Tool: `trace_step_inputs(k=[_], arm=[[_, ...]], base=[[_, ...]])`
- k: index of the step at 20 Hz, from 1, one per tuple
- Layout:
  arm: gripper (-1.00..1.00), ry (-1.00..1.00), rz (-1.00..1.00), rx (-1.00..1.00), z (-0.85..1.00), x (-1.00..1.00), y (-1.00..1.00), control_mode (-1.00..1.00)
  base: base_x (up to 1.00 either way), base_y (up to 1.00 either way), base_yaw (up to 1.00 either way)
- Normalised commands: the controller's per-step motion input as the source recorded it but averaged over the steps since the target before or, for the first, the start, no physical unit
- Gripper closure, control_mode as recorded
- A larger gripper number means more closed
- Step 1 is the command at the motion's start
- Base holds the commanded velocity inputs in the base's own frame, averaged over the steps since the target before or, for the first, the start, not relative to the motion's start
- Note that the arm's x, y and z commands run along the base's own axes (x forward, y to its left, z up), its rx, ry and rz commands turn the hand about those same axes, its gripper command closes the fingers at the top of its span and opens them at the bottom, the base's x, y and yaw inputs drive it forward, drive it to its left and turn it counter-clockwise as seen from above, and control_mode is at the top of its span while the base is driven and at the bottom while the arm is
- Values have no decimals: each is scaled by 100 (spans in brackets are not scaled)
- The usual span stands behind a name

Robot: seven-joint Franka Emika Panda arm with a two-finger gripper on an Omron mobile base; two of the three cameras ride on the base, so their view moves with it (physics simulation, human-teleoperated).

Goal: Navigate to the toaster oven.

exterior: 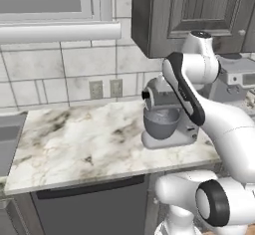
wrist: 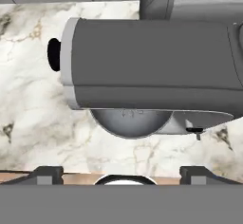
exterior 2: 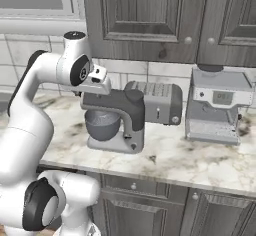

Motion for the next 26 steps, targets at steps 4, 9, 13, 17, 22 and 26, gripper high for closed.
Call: trace_step_inputs(k=[4, 9, 13, 17, 22, 26], arm=[[-100, 0, 0, 0, 0, 0, 0, 100], [-100, 0, 0, 0, 0, 0, 0, 100], [-100, 0, 0, 0, 0, 0, 0, 100], [-100, 0, 0, 0, 0, 0, 0, 100], [-100, 0, 0, 0, 0, 0, 0, 100], [-100, 0, 0, 0, 0, 0, 0, 100]], base=[[-99, -10, 0], [-73, 0, 0], [-58, 0, 0], [-46, -9, 14], [-32, -10, 34], [-16, -2, 40]])
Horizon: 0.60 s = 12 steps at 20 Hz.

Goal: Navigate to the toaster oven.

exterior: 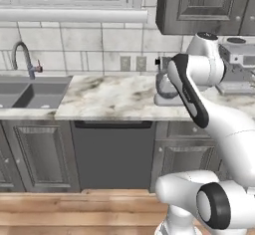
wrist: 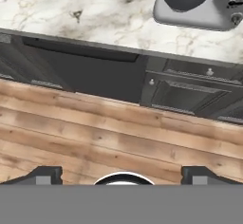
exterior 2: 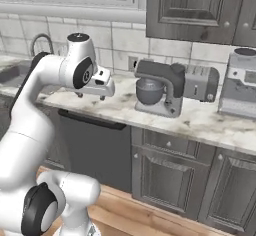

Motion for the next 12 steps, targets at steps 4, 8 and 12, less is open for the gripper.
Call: trace_step_inputs(k=[4, 8, 12], arm=[[-100, 0, 0, 0, 0, 0, 0, 100], [-100, 0, 0, 0, 0, 0, 0, 100], [-100, 0, 0, 0, 0, 0, 0, 100]], base=[[-2, 0, 39], [0, 0, 36], [0, 0, 37]])
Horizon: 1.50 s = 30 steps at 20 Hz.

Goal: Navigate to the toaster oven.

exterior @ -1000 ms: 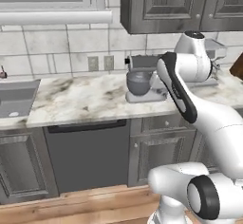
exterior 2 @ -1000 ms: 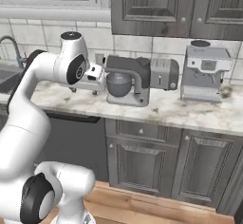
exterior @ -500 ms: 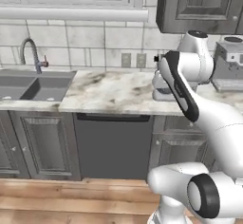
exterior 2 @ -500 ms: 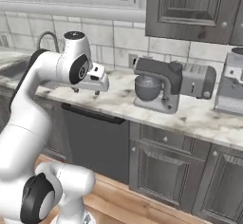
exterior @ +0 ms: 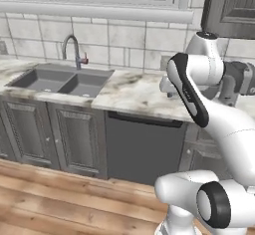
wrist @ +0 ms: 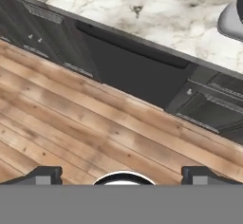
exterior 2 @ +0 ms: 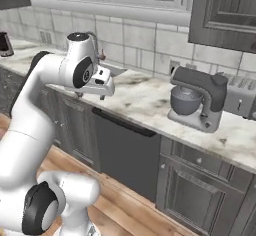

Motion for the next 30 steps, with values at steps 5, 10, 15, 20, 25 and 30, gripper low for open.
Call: trace_step_inputs(k=[5, 10, 15, 20, 25, 30], arm=[[-100, 0, 0, 0, 0, 0, 0, 100], [-100, 0, 0, 0, 0, 0, 0, 100], [-100, 0, 0, 0, 0, 0, 0, 100], [-100, 0, 0, 0, 0, 0, 0, 100], [-100, 0, 0, 0, 0, 0, 0, 100], [-100, 0, 0, 0, 0, 0, 0, 100]], base=[[0, 0, 37], [0, 0, 37], [0, 0, 38], [0, 0, 38], [0, 0, 39], [0, 0, 39]])
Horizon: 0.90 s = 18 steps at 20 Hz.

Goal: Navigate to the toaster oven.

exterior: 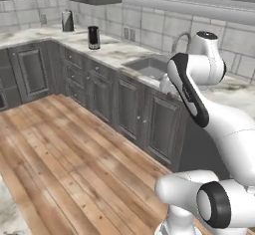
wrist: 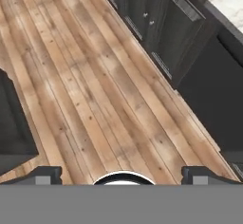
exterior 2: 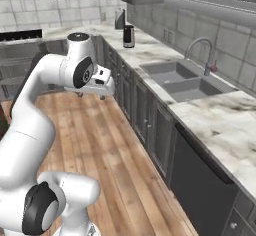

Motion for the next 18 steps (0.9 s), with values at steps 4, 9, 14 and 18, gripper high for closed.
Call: trace_step_inputs(k=[4, 9, 14, 18], arm=[[-100, 0, 0, 0, 0, 0, 0, 100], [-100, 0, 0, 0, 0, 0, 0, 100], [-100, 0, 0, 0, 0, 0, 0, 100], [-100, 0, 0, 0, 0, 0, 0, 100]], base=[[1, 0, 37], [1, 0, 38], [1, 0, 39], [65, -11, 29]])
